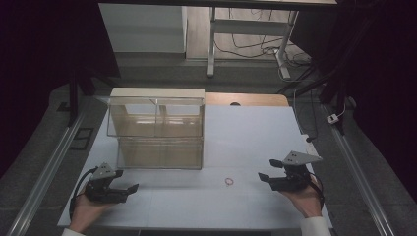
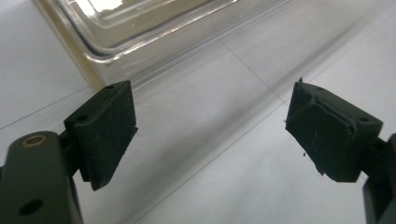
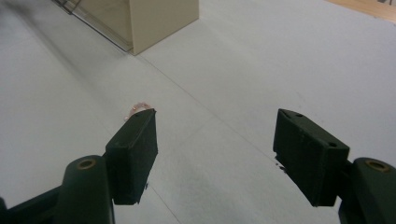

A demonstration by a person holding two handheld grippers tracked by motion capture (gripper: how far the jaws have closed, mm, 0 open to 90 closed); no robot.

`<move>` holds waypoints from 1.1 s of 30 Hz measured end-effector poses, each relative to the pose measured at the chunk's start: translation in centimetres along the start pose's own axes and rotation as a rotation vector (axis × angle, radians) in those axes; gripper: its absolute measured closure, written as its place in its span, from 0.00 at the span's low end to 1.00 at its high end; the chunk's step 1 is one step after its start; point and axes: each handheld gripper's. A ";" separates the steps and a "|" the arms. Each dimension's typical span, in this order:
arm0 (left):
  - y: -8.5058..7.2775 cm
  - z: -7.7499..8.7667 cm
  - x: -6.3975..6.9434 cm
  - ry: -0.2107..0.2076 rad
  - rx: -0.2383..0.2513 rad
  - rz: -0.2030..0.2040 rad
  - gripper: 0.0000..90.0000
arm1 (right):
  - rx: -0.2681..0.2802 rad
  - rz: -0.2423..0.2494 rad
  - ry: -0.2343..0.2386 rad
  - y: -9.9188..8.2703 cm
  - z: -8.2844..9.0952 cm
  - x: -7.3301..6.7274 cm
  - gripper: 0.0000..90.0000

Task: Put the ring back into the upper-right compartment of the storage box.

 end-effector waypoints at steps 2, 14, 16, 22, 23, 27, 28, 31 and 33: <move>0.0 0.0 0.0 0.000 0.002 0.005 0.18 | -0.008 0.010 0.011 0.6 -0.2 -0.1 0.34; 0.1 0.0 0.0 0.003 0.002 -0.002 0.18 | -0.024 0.064 0.064 3.7 -2.3 -1.6 0.35; 0.1 0.0 -0.1 -0.003 0.003 -0.002 0.18 | -0.034 0.072 0.068 3.7 -2.7 -1.7 0.35; 0.1 -0.1 0.0 -0.004 0.002 -0.008 0.18 | -0.057 0.072 0.080 3.6 -3.1 -1.9 0.35; 0.1 -0.1 0.0 -0.004 0.001 -0.008 0.18 | -0.063 0.071 0.085 3.6 -3.3 -2.0 0.35; 0.1 -0.1 0.0 -0.008 0.003 -0.007 0.18 | -0.087 0.071 0.094 3.7 -4.0 -2.3 0.35; 0.1 -0.1 0.1 -0.009 0.002 -0.008 0.18 | -0.094 0.069 0.093 3.7 -4.2 -2.4 0.36; 0.2 -0.2 0.1 -0.012 0.000 -0.009 0.18 | -0.133 0.057 0.091 3.8 -4.8 -2.5 0.36; 0.2 -0.1 0.1 -0.025 0.010 -0.001 0.18 | -0.164 0.048 0.100 3.9 -5.3 -2.8 0.36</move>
Point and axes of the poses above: each handheld gripper's, and its own axes: z roughly backward along the jaws, y roughly out of its top, x roughly to its right, and after that the axes turned 2 degrees about -x, right-handed
